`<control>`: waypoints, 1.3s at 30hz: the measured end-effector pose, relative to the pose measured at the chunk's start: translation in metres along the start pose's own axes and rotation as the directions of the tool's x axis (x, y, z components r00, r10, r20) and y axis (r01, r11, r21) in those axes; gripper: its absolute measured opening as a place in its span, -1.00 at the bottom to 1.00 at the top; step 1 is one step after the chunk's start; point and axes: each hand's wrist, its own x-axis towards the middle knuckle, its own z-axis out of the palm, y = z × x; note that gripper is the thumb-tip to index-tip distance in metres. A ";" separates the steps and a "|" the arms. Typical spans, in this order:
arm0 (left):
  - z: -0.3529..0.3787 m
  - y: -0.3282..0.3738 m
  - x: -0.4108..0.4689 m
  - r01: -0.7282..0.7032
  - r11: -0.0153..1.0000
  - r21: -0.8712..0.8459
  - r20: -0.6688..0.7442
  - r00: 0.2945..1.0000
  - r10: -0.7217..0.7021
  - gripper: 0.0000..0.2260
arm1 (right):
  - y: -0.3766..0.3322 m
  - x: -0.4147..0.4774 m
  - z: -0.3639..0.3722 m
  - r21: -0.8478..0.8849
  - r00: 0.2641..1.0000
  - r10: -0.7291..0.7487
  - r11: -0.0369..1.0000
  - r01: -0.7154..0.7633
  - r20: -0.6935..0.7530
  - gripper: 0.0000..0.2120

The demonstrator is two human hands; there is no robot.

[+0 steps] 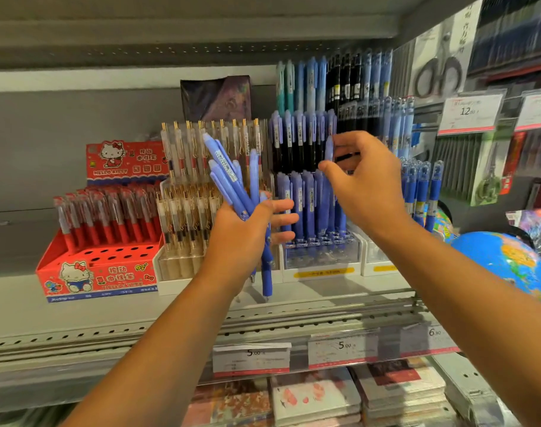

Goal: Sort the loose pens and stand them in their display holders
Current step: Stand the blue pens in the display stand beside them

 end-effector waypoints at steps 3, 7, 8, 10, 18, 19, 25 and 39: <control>0.000 -0.001 0.000 -0.017 1.000 0.011 0.006 1.000 0.017 -0.90 | 0.005 -0.006 0.004 -0.067 1.000 -0.027 0.997 0.028 0.015 -0.72; -0.001 -0.003 0.001 -0.007 1.000 0.000 0.007 1.000 0.007 -0.93 | 0.014 -0.014 0.008 -0.172 0.995 0.035 0.985 -0.018 0.098 -0.67; -0.002 -0.003 0.001 -0.004 1.000 0.003 0.007 1.000 0.004 -0.93 | 0.016 -0.015 0.008 -0.187 0.990 0.060 0.982 -0.036 0.125 -0.66; -0.003 -0.004 0.002 0.008 1.000 0.024 0.006 1.000 -0.008 -0.95 | 0.019 -0.017 0.008 -0.194 0.981 0.102 0.979 -0.070 0.163 -0.66; -0.002 -0.005 0.001 0.051 0.998 0.024 0.026 0.998 -0.052 -0.96 | 0.015 -0.019 0.004 -0.255 0.962 0.128 0.965 -0.064 0.241 -0.67; -0.002 -0.005 0.001 0.048 0.998 0.028 0.027 0.998 -0.048 -0.96 | 0.012 -0.022 0.003 -0.284 0.968 0.097 0.958 -0.028 0.232 -0.68; -0.006 -0.008 0.003 -0.020 0.980 0.196 -0.003 1.000 0.021 -0.92 | -0.023 -0.038 -0.003 0.259 0.928 -0.041 0.964 -0.061 0.370 -0.80; -0.005 -0.005 0.003 0.056 0.973 0.224 -0.027 0.998 -0.052 -0.93 | -0.025 -0.025 -0.016 0.393 0.915 0.094 0.882 -0.259 0.392 -0.77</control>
